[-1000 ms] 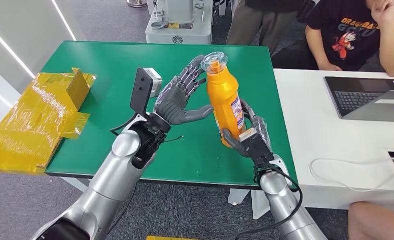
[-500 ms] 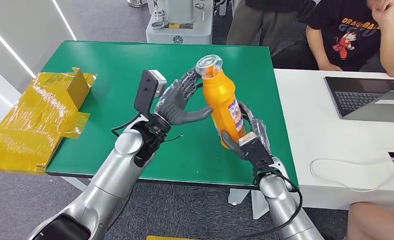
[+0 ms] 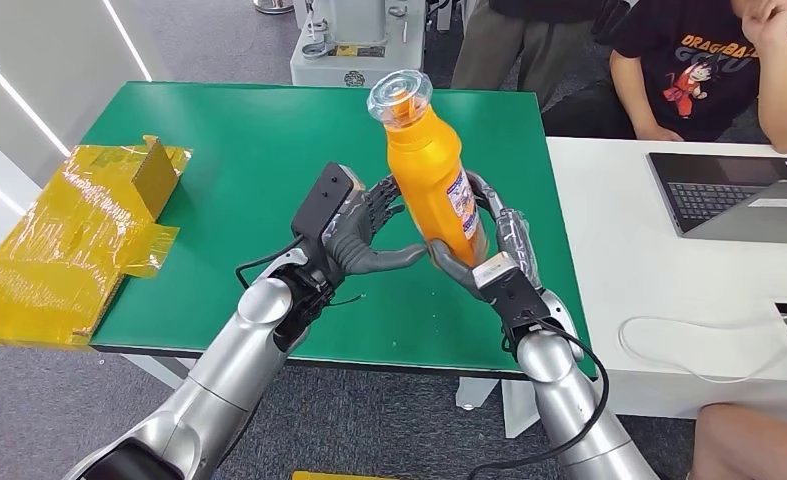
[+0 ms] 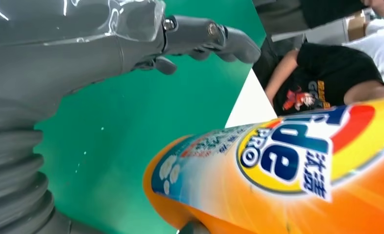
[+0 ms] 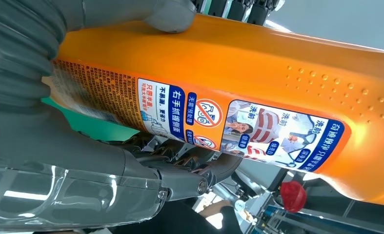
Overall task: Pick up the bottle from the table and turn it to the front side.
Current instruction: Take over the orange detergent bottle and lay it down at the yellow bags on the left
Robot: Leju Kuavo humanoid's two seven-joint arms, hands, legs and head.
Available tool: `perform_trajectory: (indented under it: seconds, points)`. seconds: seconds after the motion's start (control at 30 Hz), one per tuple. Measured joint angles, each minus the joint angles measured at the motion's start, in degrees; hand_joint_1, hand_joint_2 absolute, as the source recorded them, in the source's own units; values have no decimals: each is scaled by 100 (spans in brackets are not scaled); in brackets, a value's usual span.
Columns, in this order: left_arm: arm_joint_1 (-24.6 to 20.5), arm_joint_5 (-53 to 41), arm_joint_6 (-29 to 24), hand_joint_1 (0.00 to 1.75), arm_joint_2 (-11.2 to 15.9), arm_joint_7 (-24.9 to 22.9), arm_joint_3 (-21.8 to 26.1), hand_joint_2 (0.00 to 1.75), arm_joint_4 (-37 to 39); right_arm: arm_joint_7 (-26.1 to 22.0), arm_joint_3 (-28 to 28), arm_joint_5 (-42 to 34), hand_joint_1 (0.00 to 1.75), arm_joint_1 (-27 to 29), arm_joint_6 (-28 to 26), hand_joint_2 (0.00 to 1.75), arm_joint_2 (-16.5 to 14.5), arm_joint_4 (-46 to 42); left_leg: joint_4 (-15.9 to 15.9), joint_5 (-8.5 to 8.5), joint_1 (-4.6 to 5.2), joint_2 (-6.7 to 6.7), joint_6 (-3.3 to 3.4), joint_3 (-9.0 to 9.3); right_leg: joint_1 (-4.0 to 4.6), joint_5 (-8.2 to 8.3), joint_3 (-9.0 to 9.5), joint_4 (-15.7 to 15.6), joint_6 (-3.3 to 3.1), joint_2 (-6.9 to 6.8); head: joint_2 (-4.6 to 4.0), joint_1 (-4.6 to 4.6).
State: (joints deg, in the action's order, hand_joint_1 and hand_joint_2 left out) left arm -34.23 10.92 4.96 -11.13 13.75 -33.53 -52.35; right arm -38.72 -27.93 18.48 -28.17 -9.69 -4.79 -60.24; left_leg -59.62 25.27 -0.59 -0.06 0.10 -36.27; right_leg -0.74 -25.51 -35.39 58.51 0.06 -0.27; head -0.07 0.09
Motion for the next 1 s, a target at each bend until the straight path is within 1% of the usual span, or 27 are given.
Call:
perform_trajectory:
  seconds: [0.3,0.5,0.73,1.0]
  points:
    - [38,93,-167,0,4,-24,0,175,-184,48,-66,-99,175,7,36,175,2,23,1,0,0,0,0,0,0,0,0,0,0,0,0,0]
    - [53,170,-366,0,29,73,21,175,-559,10,-114,-263,175,107,36,175,-2,191,1,0,0,-1,0,0,0,0,0,1,0,-1,0,0]
    - [50,176,-388,0,57,74,25,175,-917,-43,-156,-353,175,217,31,175,-70,427,1,0,0,-1,0,0,0,0,0,1,0,-1,0,0]
    - [50,227,-376,0,57,-1,23,175,-999,-46,-193,-342,175,265,6,175,-85,516,0,0,0,0,0,0,0,0,0,0,0,0,0,0]
